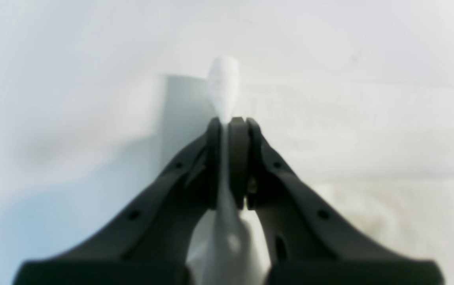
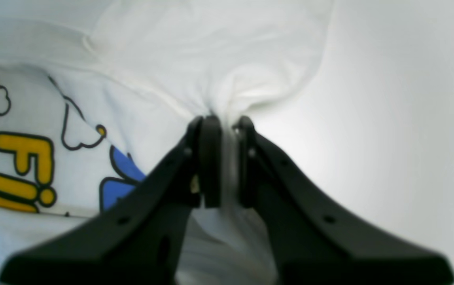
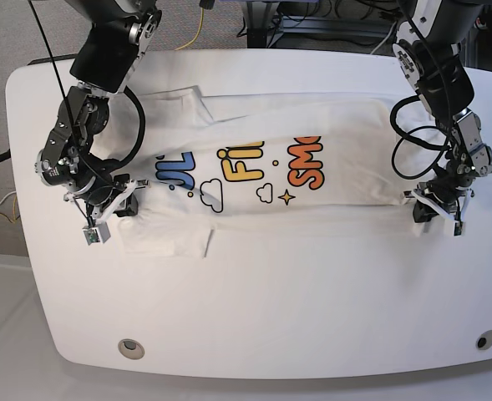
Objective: Fold the T-shirt properly
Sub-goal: 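Lift the shirt with both grippers and fold it toward the robot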
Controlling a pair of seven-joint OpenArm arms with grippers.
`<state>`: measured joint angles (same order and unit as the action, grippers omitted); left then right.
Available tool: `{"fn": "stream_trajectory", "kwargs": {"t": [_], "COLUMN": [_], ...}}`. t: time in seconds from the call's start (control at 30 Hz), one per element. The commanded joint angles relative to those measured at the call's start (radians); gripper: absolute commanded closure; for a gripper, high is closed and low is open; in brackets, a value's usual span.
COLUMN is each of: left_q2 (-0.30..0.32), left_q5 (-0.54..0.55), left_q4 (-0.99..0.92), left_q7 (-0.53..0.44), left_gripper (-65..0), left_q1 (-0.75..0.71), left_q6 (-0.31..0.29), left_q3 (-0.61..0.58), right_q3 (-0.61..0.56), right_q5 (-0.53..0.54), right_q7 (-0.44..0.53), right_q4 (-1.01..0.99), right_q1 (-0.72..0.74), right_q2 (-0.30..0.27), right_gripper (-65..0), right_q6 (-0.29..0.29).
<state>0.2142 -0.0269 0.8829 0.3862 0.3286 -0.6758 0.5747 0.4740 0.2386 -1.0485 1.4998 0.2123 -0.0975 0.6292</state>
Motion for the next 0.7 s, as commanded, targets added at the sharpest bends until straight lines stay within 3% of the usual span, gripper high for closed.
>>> {"fn": "stream_trajectory", "kwargs": {"t": [0.0, 0.37, 0.67], "left_q2": [0.017, -0.049, -0.08], "left_q5": [0.043, 0.095, 0.097], "left_q4": [0.089, 0.407, 0.559], "left_q7": [0.007, 0.195, 0.282], "left_gripper": [-2.7, -2.7, -2.7], "left_q1": [0.004, -0.067, -0.115], "left_q6": [-0.006, -0.006, -0.006], "left_q3": [0.001, -0.008, -0.037], "right_q3": [0.001, 0.002, 0.004], "right_q5": [0.012, 0.014, 0.021], "right_q7": [0.021, -0.037, -0.072], "right_q4": [0.038, 0.13, 0.184], "right_q1": [0.011, -0.007, -0.037], "right_q2": [-0.009, -0.009, -0.008], "right_gripper": [-7.1, -7.1, -7.1], "right_q6": [0.005, 0.005, 0.005]}}
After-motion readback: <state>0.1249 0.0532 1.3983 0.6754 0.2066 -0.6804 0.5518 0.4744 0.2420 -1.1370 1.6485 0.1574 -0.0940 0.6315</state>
